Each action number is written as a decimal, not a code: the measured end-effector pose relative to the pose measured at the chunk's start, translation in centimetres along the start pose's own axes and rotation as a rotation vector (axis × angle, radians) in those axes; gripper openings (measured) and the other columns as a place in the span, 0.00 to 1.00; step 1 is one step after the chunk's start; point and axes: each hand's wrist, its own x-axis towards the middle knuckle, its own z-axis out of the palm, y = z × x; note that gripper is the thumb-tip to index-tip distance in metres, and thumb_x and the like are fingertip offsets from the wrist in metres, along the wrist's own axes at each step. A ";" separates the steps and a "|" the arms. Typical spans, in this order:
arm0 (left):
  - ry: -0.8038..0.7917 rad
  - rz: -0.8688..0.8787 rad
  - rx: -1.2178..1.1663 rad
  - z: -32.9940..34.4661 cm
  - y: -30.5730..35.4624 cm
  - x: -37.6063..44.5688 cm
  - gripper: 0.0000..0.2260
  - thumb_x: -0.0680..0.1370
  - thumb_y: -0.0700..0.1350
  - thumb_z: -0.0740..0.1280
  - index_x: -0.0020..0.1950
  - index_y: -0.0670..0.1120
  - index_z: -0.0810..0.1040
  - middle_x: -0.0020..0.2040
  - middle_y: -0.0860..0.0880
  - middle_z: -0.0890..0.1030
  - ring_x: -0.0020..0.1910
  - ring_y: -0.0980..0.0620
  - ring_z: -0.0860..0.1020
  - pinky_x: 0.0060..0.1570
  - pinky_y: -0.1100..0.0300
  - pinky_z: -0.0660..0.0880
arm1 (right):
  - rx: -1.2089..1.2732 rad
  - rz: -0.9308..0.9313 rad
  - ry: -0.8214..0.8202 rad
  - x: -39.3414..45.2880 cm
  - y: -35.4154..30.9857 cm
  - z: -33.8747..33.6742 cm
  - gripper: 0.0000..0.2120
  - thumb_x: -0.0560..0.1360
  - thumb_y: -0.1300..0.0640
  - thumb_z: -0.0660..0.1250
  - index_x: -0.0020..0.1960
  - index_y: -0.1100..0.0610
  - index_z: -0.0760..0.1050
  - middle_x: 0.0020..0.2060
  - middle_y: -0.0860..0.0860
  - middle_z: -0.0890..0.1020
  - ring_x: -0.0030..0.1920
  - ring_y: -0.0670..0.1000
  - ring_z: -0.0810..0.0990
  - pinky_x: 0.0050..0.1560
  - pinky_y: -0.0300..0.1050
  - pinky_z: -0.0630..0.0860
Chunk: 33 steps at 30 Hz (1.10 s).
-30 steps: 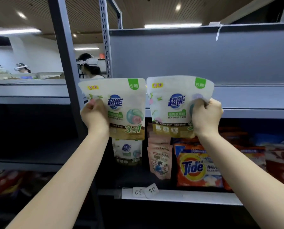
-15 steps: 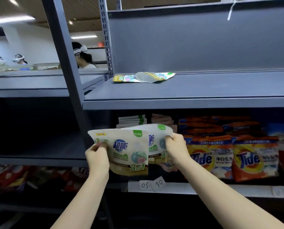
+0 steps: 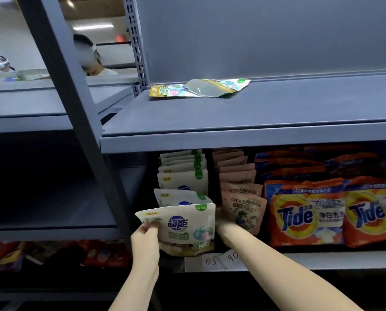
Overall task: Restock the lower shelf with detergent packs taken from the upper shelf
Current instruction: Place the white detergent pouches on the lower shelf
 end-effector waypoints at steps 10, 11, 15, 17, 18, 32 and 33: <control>0.055 -0.066 -0.019 1.2 -2.6 3.2 0.10 0.79 0.38 0.61 0.42 0.50 0.76 0.41 0.54 0.79 0.42 0.56 0.76 0.41 0.60 0.71 | -0.198 -0.081 0.030 3.5 -0.4 0.2 0.26 0.81 0.71 0.49 0.29 0.54 0.69 0.31 0.51 0.66 0.31 0.48 0.62 0.27 0.29 0.64; 0.059 -0.076 -0.037 1.2 -2.9 3.3 0.12 0.79 0.37 0.61 0.42 0.52 0.76 0.41 0.55 0.79 0.42 0.56 0.76 0.42 0.60 0.71 | -0.177 -0.086 0.017 3.3 -1.0 0.3 0.25 0.81 0.70 0.50 0.30 0.54 0.69 0.31 0.50 0.66 0.31 0.46 0.61 0.27 0.28 0.65; 0.108 -0.144 -0.093 1.6 -3.6 4.3 0.09 0.80 0.38 0.61 0.44 0.49 0.77 0.43 0.53 0.79 0.41 0.55 0.77 0.43 0.59 0.72 | -0.046 -0.051 0.025 4.9 0.3 0.2 0.16 0.82 0.61 0.54 0.39 0.67 0.69 0.33 0.56 0.70 0.33 0.50 0.70 0.27 0.28 0.67; 0.127 -0.181 -0.095 2.1 -3.6 4.9 0.06 0.80 0.38 0.60 0.49 0.45 0.75 0.46 0.49 0.79 0.42 0.50 0.76 0.46 0.57 0.71 | -0.023 -0.061 -0.009 5.3 0.5 0.4 0.15 0.81 0.56 0.54 0.53 0.68 0.73 0.43 0.62 0.78 0.44 0.58 0.79 0.42 0.40 0.74; 0.122 -0.180 -0.086 2.4 -3.6 5.2 0.06 0.81 0.38 0.59 0.49 0.44 0.75 0.45 0.49 0.79 0.41 0.50 0.76 0.44 0.58 0.72 | 0.012 -0.091 -0.029 5.3 0.6 0.5 0.14 0.81 0.56 0.54 0.54 0.63 0.75 0.47 0.61 0.81 0.48 0.57 0.80 0.46 0.43 0.76; 0.189 -0.057 -0.221 4.4 -3.8 6.6 0.12 0.81 0.36 0.55 0.44 0.45 0.76 0.39 0.53 0.78 0.38 0.59 0.76 0.39 0.67 0.72 | 0.346 -0.040 -0.110 5.5 2.2 2.3 0.12 0.80 0.47 0.59 0.50 0.49 0.80 0.43 0.47 0.86 0.45 0.46 0.85 0.43 0.40 0.79; 0.176 -0.052 -0.236 4.5 -3.8 6.7 0.12 0.81 0.36 0.55 0.44 0.45 0.76 0.39 0.53 0.78 0.39 0.58 0.76 0.39 0.68 0.72 | 0.335 -0.026 -0.078 5.2 2.5 2.5 0.14 0.80 0.46 0.57 0.53 0.51 0.79 0.47 0.46 0.85 0.48 0.47 0.84 0.48 0.41 0.79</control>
